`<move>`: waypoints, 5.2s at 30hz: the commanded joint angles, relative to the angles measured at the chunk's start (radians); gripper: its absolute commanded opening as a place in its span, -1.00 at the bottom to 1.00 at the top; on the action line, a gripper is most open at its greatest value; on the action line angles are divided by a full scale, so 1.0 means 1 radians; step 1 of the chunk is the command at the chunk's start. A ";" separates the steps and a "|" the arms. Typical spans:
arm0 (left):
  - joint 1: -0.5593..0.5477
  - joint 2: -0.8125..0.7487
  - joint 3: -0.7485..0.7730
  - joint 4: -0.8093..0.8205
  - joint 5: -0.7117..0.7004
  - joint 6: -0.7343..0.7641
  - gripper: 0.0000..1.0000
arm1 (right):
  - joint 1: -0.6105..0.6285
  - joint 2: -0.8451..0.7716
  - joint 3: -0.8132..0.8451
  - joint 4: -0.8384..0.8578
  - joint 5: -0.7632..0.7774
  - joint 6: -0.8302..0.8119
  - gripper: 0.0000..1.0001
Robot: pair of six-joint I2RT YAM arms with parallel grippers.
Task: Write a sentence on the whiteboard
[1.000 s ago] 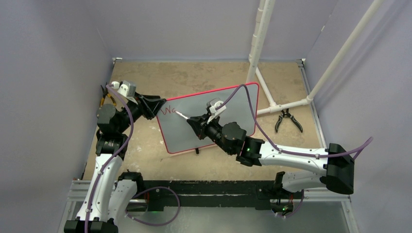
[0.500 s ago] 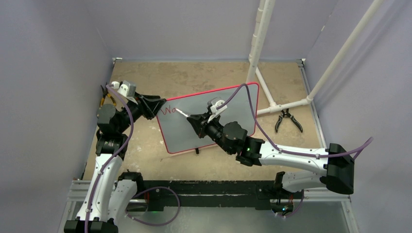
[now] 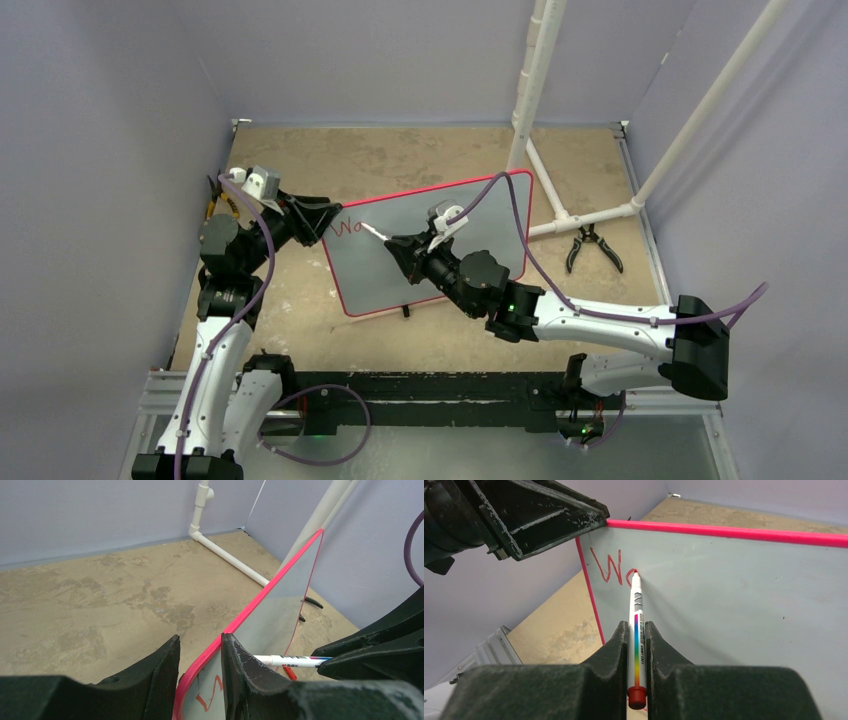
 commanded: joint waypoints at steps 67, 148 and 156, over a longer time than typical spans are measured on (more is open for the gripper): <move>-0.001 0.000 -0.006 0.015 0.015 0.018 -0.33 | -0.033 -0.047 0.002 0.029 0.043 -0.027 -1.00; 0.001 0.008 -0.004 0.013 0.013 0.022 -0.32 | -0.032 -0.113 -0.093 0.051 0.050 0.020 -1.00; 0.001 0.008 -0.003 0.013 0.013 0.022 -0.32 | -0.031 -0.093 -0.078 0.012 0.066 0.028 -1.00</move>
